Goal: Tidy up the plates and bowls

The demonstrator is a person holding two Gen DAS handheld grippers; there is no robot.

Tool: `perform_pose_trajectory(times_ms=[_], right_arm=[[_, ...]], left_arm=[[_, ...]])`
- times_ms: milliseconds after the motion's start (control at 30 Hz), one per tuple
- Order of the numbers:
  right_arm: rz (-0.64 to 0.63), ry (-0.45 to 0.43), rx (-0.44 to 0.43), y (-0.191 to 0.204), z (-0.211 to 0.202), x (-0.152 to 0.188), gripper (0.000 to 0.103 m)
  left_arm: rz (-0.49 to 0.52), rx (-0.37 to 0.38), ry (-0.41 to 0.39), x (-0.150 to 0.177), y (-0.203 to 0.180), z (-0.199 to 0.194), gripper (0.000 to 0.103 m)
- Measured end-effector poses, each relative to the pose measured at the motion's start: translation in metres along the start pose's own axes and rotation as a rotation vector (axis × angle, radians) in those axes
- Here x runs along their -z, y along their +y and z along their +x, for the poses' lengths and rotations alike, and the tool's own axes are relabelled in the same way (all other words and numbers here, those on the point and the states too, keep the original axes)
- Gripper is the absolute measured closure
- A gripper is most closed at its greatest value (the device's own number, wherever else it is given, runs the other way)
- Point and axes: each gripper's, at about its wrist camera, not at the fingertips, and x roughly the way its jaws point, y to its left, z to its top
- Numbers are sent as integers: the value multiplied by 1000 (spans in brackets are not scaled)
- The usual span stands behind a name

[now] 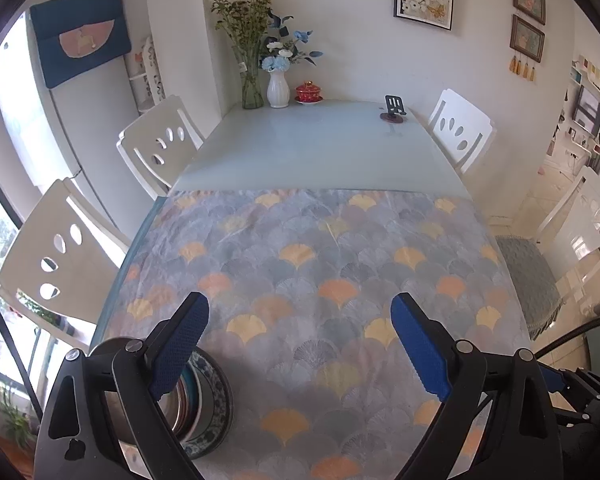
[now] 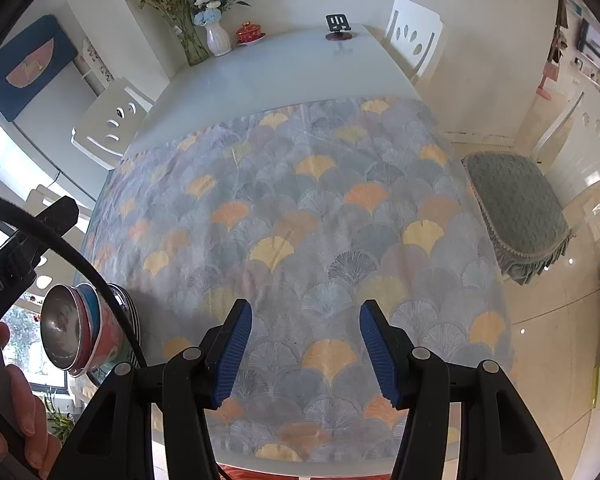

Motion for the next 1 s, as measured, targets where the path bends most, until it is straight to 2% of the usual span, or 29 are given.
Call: perform_pose_trajectory(times_ms=[433,667,1000], right_arm=[[-38,7,-21,4,4,0,49],[-51,-12,28,4,2,-2,49],[-65,14,22,8,8,-2,49]], left_arm=[[-23,-6,15,4,2,-4,11],[4,-30,25,6,-3,-3,11],[7,-37,52,12,-1,2,11]])
